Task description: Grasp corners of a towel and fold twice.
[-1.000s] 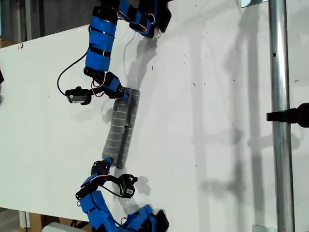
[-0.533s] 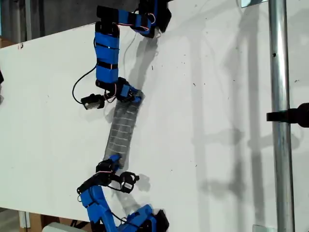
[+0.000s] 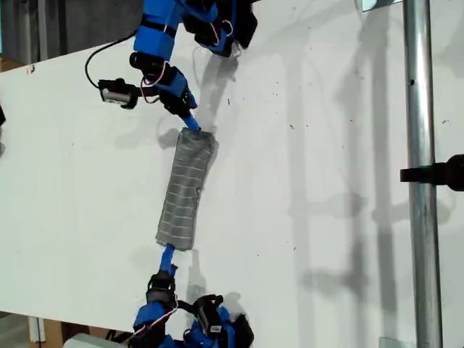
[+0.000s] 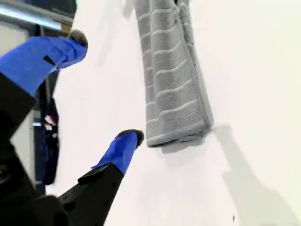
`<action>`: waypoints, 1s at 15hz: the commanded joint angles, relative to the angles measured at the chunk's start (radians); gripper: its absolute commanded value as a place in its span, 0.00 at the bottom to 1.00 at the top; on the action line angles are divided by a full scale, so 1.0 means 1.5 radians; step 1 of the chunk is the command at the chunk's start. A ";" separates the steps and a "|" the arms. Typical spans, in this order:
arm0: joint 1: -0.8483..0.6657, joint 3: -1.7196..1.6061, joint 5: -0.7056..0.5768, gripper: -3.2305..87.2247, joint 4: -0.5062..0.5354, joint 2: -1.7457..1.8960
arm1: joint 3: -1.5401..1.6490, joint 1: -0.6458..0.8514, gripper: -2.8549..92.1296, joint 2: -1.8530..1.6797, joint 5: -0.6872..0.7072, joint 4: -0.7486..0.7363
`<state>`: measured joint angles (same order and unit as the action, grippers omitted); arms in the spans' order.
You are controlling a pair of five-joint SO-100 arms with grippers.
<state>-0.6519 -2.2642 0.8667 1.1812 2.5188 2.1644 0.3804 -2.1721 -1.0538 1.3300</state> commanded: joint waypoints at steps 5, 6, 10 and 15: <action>0.183 -0.436 -0.012 0.20 -0.063 0.642 | 0.302 -0.094 0.38 -0.220 -0.225 -0.187; 0.190 -0.440 -0.010 0.17 -0.052 0.638 | 0.286 -0.085 0.39 -0.147 -0.224 -0.236; 0.202 -0.455 0.021 0.16 -0.024 0.639 | 0.140 -0.017 0.40 0.212 -0.224 -0.409; 0.204 -0.461 0.024 0.16 -0.010 0.639 | -0.018 0.065 0.40 0.391 -0.194 -0.407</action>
<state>-0.3513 -2.9606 0.8974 1.1643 3.4699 2.2350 0.4495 -1.6306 -1.3683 0.7256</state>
